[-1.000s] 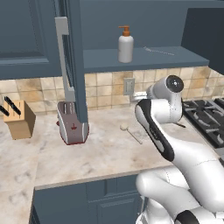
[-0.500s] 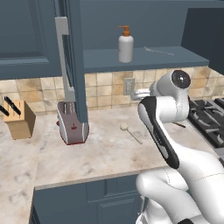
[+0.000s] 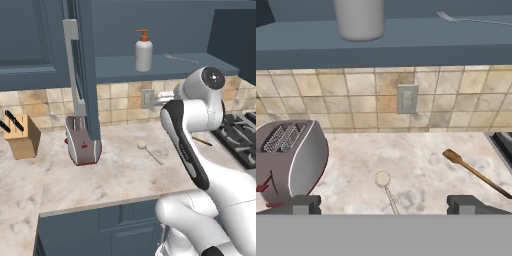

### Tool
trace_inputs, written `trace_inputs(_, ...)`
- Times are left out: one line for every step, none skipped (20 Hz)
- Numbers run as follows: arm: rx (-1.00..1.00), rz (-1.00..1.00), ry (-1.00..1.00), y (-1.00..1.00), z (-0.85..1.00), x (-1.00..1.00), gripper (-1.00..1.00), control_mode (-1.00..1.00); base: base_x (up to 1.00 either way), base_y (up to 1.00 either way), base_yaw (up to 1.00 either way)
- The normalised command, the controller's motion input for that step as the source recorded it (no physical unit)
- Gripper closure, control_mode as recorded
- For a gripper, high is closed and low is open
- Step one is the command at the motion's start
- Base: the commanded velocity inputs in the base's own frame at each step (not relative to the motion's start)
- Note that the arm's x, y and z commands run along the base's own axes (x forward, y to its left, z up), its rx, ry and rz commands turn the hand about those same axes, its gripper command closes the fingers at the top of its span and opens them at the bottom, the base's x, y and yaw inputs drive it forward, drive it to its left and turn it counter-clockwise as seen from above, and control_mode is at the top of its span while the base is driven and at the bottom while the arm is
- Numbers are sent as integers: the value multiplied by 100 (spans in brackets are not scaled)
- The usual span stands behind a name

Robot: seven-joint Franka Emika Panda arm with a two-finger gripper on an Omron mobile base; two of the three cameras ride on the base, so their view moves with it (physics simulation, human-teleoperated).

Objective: Pick the dish brush and soap dispenser from the cabinet and place them on the counter.

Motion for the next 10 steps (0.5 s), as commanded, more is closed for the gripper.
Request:
trace_inputs(-1,2,0,10,40,-10,-100,-100,0,0,0)
trace_inputs(-1,2,0,11,40,-9,-100,-100,0,0,0)
trace_inputs(-1,3,-1,8,38,-8,-100,-100,0,0,0)
trace_inputs(-1,6,-3,11,34,-10,-100,-100,0,0,0)
trace_inputs(-1,10,-3,10,27,-12,-100,-100,0,0,0)
trace_inputs(0,12,-4,6,22,-15,-100,-100,0,0,0)
trace_inputs(0,13,-5,5,24,-10,-100,-100,0,0,0)
trace_inputs(0,14,-7,6,25,-11,-100,-100,0,0,0)
trace_inputs(0,15,-7,4,26,-3,-100,-100,0,0,0)
trace_inputs(0,16,-9,3,27,0,-100,-100,0,0,0)
